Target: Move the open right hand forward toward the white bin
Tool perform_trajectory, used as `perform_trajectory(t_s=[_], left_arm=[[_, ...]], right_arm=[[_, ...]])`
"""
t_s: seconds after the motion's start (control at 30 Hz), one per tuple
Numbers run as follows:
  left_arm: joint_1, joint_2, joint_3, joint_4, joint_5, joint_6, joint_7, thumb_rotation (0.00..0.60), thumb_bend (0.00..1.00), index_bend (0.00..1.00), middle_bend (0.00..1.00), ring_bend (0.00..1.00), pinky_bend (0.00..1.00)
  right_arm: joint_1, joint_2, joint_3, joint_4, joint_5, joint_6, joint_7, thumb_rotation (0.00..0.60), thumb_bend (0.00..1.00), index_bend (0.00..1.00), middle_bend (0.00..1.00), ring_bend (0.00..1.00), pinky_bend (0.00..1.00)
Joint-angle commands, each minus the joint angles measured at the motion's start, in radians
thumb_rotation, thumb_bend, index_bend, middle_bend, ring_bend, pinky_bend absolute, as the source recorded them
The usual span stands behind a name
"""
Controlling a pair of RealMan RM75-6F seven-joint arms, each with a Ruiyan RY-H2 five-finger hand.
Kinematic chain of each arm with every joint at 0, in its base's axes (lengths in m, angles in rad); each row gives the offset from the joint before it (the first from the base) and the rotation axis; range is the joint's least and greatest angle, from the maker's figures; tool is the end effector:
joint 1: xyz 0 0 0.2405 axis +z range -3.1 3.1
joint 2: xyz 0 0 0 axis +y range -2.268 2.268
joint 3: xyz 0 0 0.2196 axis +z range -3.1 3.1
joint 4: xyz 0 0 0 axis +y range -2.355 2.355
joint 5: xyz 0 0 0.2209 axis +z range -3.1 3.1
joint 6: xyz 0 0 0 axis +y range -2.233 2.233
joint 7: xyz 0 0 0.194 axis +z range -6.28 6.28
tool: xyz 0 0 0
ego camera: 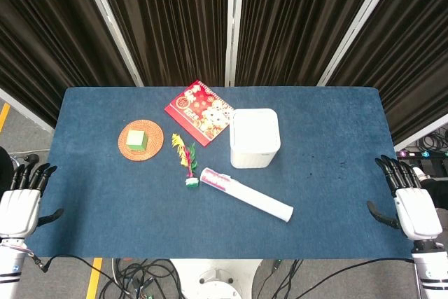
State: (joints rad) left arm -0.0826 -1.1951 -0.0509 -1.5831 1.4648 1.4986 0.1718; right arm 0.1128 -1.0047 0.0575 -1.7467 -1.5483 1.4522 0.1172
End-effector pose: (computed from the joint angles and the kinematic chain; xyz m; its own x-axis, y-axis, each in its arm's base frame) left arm -0.2853 0.2284 0.1182 0.5038 -0.0030 0.8638 0.8635 0.0288 -0.5035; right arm -0.2510 -0.2359 0.1441 0.2723 -0.0296 0.9618 -0.9591 -0.0890 0.2688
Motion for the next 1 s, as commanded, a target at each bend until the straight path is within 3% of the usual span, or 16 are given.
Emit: perform_trajectory(t_s=[0.03,0.3,0.5,0.67,0.8,1.0], left_arm=[[-0.001,0.000,0.000,0.000,0.001,-0.001,0.001,0.600,0.00,0.15,0.11,0.02,0.02],[-0.001,0.001,0.001,-0.004,0.004,0.001,0.006,0.600,0.00,0.15,0.11,0.02,0.02],[-0.006,0.001,0.003,0.002,0.008,-0.007,-0.002,0.600,0.00,0.15,0.11,0.02,0.02],[-0.004,0.000,0.002,0.008,0.010,-0.001,-0.016,0.600,0.00,0.15,0.11,0.02,0.02],[-0.007,-0.002,0.002,0.015,0.006,-0.012,-0.022,0.600,0.00,0.15,0.11,0.02,0.02],[-0.011,0.005,0.000,0.016,0.001,-0.019,-0.030,0.600,0.00,0.15,0.11,0.02,0.02]], right_arm=[[0.001,-0.001,0.000,0.002,0.000,-0.001,0.001,0.600,0.23,0.00,0.03,0.00,0.00],[0.009,0.004,-0.004,0.007,-0.015,-0.010,0.008,0.600,0.23,0.00,0.03,0.00,0.00],[0.091,0.045,0.020,-0.022,-0.059,-0.090,0.022,0.600,0.23,0.00,0.02,0.00,0.00],[0.245,0.077,0.087,-0.073,-0.042,-0.266,-0.025,0.600,0.23,0.00,0.02,0.00,0.00],[0.384,0.041,0.147,-0.069,0.010,-0.421,-0.037,0.600,0.22,0.01,0.05,0.00,0.00],[0.556,-0.072,0.198,0.004,0.109,-0.602,-0.093,0.600,0.22,0.15,0.15,0.00,0.00]])
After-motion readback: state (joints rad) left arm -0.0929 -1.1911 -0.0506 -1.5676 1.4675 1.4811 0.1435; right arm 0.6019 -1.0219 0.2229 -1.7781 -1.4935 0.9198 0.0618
